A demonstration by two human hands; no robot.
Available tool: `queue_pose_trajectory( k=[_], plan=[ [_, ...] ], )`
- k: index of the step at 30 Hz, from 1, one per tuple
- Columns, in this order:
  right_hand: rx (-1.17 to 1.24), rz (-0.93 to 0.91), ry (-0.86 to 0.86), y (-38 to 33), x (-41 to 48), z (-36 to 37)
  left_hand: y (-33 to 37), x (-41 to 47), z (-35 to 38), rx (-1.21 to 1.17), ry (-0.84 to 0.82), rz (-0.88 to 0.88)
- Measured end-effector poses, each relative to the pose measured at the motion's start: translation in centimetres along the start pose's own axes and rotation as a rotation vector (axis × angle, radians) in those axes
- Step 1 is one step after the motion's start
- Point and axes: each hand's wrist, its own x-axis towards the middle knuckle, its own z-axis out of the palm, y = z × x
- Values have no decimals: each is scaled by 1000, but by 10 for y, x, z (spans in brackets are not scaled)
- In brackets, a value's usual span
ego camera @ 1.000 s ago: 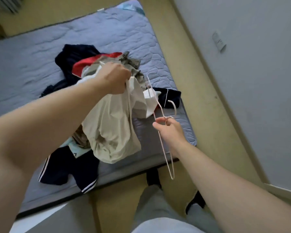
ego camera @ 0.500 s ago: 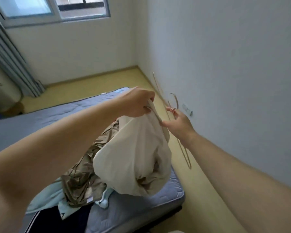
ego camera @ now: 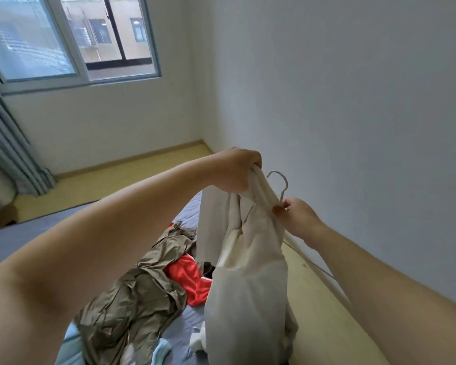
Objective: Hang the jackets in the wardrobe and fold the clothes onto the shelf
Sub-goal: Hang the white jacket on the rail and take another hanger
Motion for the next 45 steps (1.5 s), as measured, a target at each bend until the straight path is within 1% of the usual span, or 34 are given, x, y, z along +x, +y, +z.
queue_pose_trajectory(
  k=[3, 6, 7, 9, 11, 13, 16, 19, 20, 22, 24, 26, 27, 28, 30, 31, 32, 33, 35, 39, 42, 45],
  plan=[
    [24, 9, 207, 1, 2, -9, -13, 7, 3, 14, 94, -38],
    [69, -59, 374, -4, 5, -20, -33, 10, 12, 64, 173, -83],
    [57, -92, 415, -8, 5, -23, -39, 10, 18, 77, 193, -122],
    [14, -165, 469, -18, 7, -31, -48, 9, 36, 41, 239, -254],
    [-18, -227, 499, -28, 8, -39, -54, 5, 56, -77, 268, -387],
    [-56, -265, 520, -35, 8, -48, -60, 1, 75, -227, 269, -471],
    [-116, -284, 496, -37, 8, -57, -65, -4, 102, -416, 204, -513],
    [-167, -277, 485, -32, 8, -57, -66, -11, 118, -733, 166, -557],
    [-178, -272, 486, -29, 8, -57, -66, -13, 122, -801, 154, -554],
    [-190, -248, 492, -21, 9, -60, -64, -16, 125, -879, 133, -480],
    [-197, -210, 495, -12, 9, -66, -55, -18, 121, -945, 174, -417],
    [-202, -171, 497, -3, 8, -71, -48, -15, 106, -1077, 229, -349],
    [-198, -147, 498, 1, 7, -74, -46, -14, 97, -1120, 215, -284],
    [-192, -121, 497, 5, 6, -76, -44, -13, 86, -1096, 164, -221],
    [-175, -80, 484, 12, 4, -79, -37, -9, 65, -861, 64, -152],
    [-161, -65, 475, 14, 3, -80, -32, -6, 57, -709, 73, -165],
    [-143, -54, 463, 16, 2, -81, -26, -1, 52, -582, 118, -199],
    [-121, -45, 450, 17, 0, -80, -19, 2, 47, -523, 155, -239],
    [-71, -26, 418, 20, -3, -77, -5, 7, 39, -508, 150, -330],
    [0, -1, 344, 27, -7, -63, 0, 10, 33, -538, 14, -484],
    [30, 6, 352, 27, -11, -47, -10, 9, 41, -635, -9, -542],
    [52, 18, 392, 24, -14, -31, -23, 4, 57, -660, -31, -601]
  ],
)
